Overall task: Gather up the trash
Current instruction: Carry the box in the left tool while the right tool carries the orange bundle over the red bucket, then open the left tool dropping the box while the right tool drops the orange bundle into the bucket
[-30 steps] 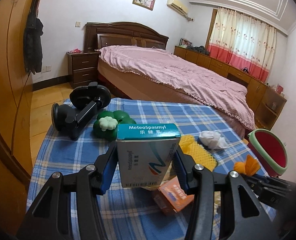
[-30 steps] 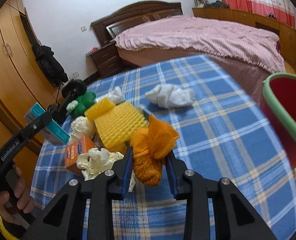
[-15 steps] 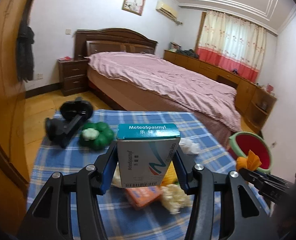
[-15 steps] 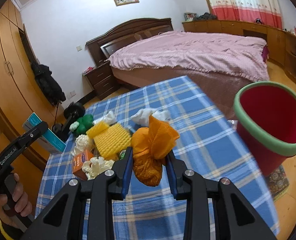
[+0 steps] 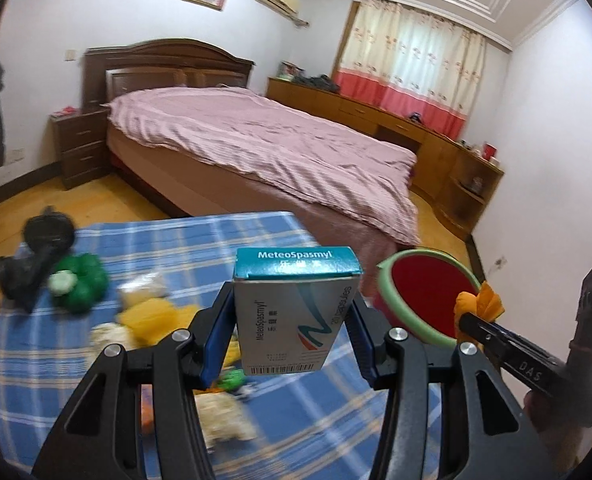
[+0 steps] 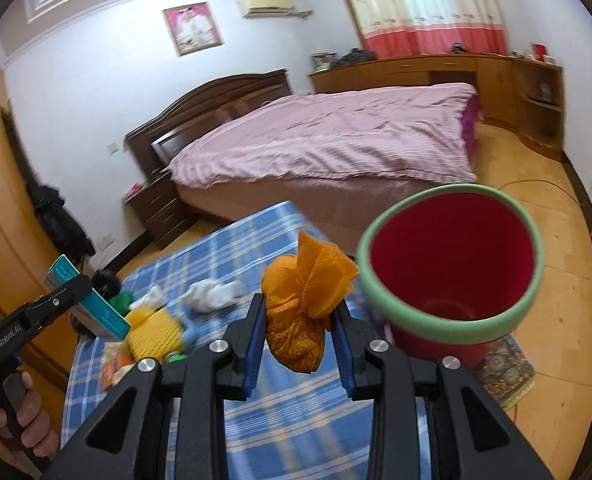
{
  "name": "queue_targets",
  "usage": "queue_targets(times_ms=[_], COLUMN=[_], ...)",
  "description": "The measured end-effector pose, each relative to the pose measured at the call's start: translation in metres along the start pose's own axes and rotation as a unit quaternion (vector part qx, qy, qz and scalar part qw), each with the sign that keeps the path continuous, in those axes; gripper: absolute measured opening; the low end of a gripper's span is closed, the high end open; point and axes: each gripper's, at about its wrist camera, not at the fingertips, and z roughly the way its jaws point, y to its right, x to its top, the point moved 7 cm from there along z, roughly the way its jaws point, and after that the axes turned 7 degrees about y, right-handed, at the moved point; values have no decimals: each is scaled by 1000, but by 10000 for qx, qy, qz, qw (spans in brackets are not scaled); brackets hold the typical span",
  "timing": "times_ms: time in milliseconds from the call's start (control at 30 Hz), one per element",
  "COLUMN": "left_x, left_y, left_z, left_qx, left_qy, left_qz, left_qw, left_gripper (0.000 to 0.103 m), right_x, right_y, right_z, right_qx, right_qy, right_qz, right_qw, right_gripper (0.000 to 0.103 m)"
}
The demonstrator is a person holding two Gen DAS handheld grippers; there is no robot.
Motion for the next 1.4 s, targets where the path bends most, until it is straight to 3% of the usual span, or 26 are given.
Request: queue_targets(times_ms=[233, 667, 1033, 1167, 1400], left_x=[-4, -25, -54, -55, -55], left_y=[64, 154, 189, 192, 192], left_z=[48, 132, 177, 184, 190], left_qx=[-421, -960, -1147, -1061, -1087], left_qy=[-256, -690, -1029, -1006, -1052], left_qz=[215, 671, 1024, 1177, 971], left_qw=[9986, 9907, 9827, 9822, 9837], left_gripper=[53, 53, 53, 59, 65], right_x=[12, 19, 8, 6, 7], right_y=[70, 141, 179, 186, 188], right_z=[6, 34, 62, 60, 56], right_qx=[-424, -922, -1095, -1072, -1069], right_qy=[43, -13, -173, -100, -45], right_qz=[401, 541, 832, 973, 1062], right_qw=[9983, 9943, 9904, 9894, 9886], right_gripper=[34, 34, 39, 41, 51])
